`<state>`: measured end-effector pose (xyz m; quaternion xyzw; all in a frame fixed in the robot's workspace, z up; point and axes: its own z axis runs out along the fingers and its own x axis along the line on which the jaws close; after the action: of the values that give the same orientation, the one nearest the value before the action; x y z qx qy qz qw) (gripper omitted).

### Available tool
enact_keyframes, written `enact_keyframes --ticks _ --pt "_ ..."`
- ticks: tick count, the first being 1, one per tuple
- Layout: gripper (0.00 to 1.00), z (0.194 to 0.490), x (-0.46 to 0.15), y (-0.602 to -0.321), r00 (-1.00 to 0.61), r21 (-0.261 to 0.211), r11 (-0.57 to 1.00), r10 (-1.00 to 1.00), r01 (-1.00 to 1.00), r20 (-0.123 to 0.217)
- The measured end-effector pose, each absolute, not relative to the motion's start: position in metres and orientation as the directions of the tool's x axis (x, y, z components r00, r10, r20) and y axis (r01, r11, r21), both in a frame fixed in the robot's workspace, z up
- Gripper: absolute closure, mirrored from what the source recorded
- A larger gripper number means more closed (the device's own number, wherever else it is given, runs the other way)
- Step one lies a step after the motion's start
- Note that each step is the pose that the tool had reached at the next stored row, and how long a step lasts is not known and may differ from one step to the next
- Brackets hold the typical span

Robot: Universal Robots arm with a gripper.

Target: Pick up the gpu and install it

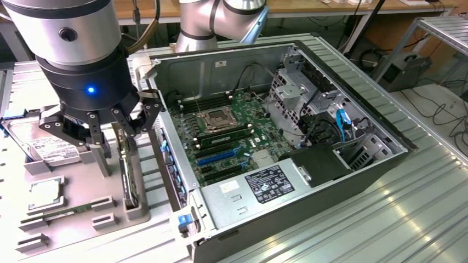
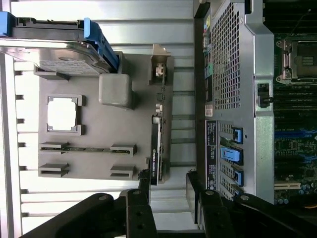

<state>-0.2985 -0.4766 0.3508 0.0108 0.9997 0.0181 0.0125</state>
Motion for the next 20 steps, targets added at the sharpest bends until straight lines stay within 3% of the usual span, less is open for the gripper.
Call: enact_keyframes --ticks 14,20 --pt "0.58 0.345 -0.312 -0.474 -0.999 0.036 0.999 0.022 0.021 -0.025" --pt "0.58 0.334 -0.310 -0.474 -0.999 0.015 1.000 0.021 0.021 -0.025"
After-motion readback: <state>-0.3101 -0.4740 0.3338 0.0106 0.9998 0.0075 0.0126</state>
